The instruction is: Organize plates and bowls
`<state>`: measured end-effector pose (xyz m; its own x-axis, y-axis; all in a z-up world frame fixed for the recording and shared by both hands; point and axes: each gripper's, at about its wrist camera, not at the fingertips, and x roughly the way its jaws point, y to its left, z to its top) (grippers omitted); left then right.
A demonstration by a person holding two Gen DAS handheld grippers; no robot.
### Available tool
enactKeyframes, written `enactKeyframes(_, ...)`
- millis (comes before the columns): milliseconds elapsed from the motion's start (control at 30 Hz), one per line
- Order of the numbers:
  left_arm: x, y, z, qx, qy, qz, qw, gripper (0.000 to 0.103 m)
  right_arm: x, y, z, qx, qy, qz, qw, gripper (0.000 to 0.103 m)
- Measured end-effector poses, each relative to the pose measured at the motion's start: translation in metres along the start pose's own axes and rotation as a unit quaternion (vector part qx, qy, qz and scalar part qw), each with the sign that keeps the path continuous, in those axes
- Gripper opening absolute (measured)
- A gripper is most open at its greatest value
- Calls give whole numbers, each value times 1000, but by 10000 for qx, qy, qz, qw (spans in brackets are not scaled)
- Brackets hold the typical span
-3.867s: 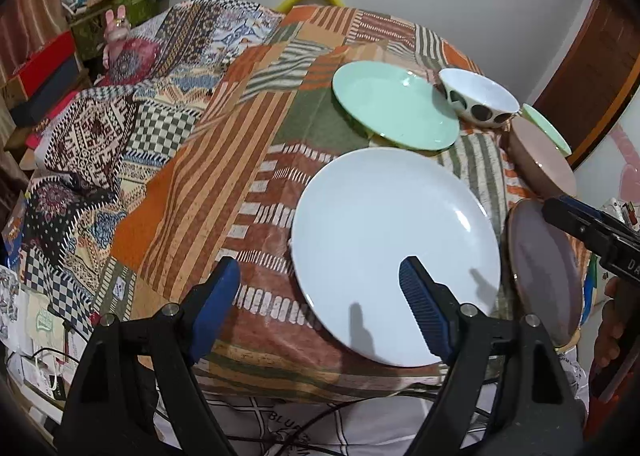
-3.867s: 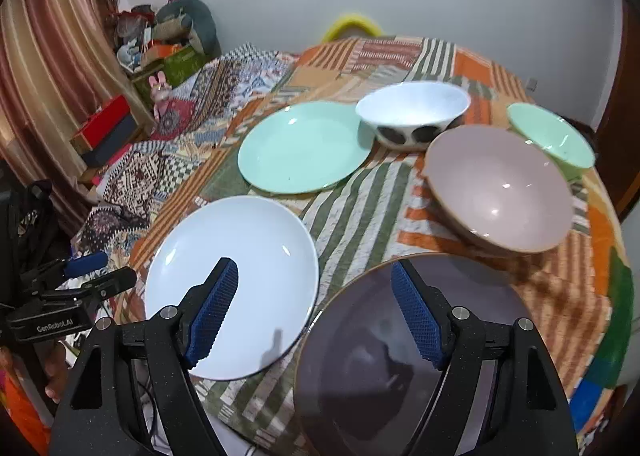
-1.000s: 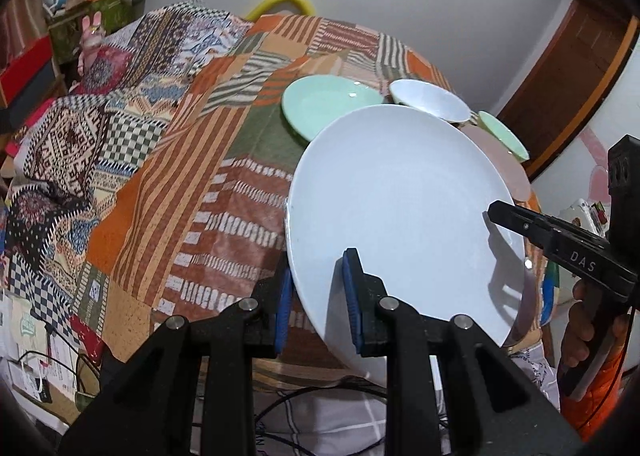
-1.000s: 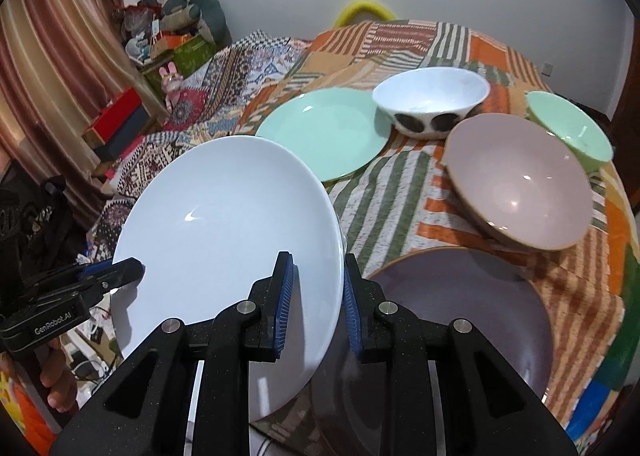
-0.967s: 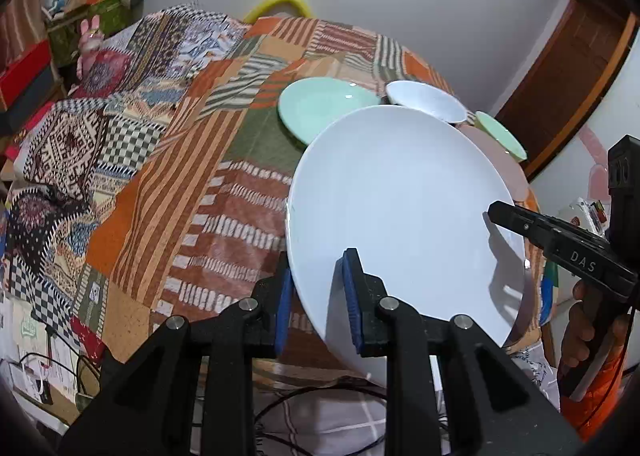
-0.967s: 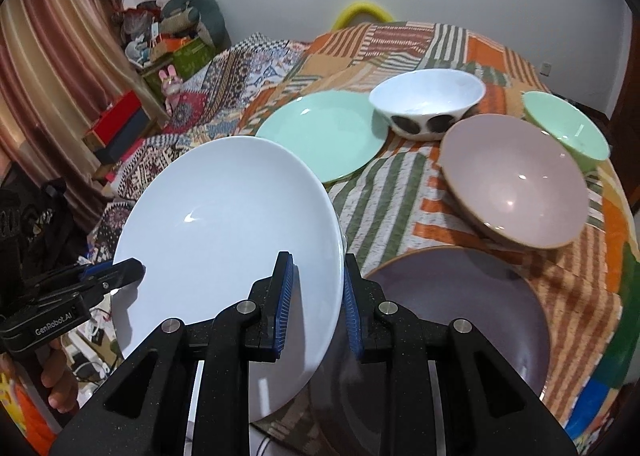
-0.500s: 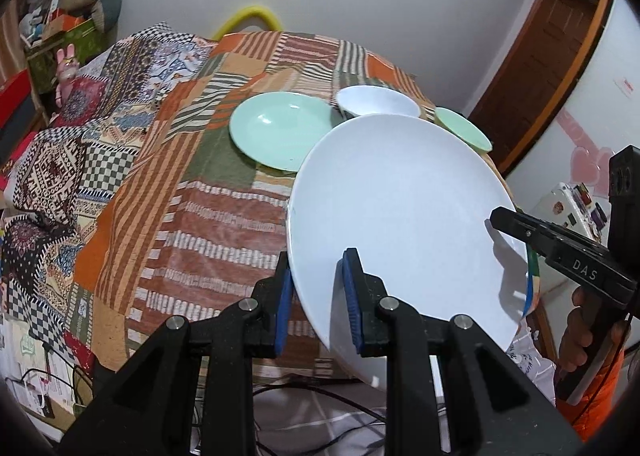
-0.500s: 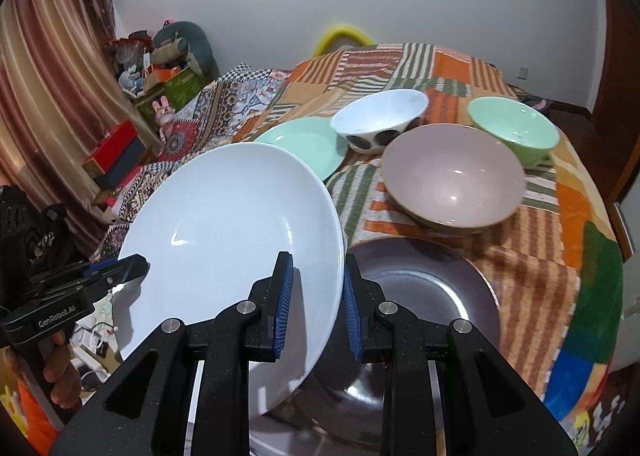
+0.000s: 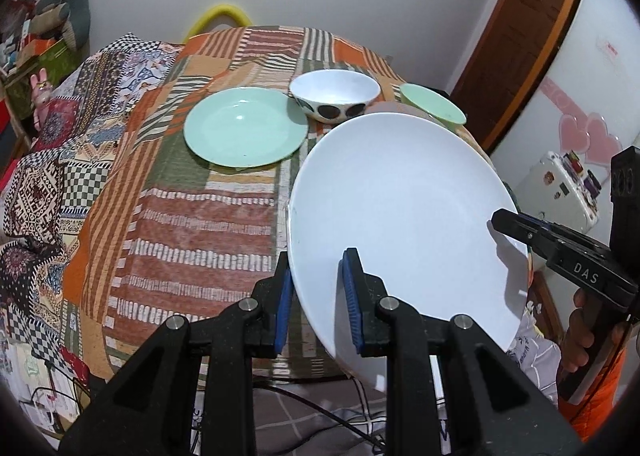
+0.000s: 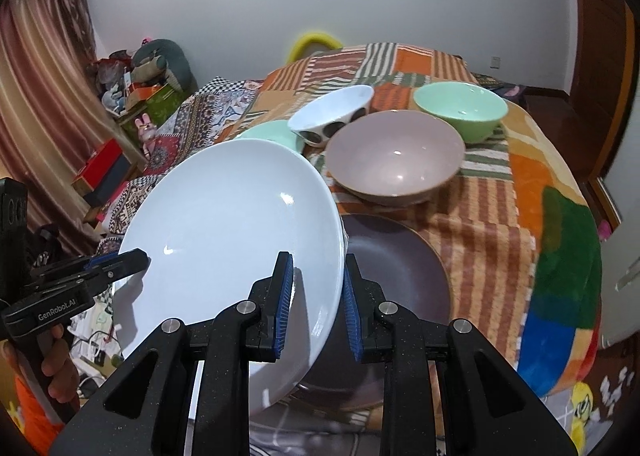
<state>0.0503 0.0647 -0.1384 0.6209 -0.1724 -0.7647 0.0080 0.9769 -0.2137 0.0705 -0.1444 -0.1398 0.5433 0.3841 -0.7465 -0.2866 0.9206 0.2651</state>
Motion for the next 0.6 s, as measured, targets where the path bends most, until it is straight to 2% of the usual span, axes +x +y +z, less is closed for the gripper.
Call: enactKeyframes(600, 48, -32, -4, 242, 670, -63, 9974, 24, 1, -38, -29, 460, 296, -144, 9984, 22)
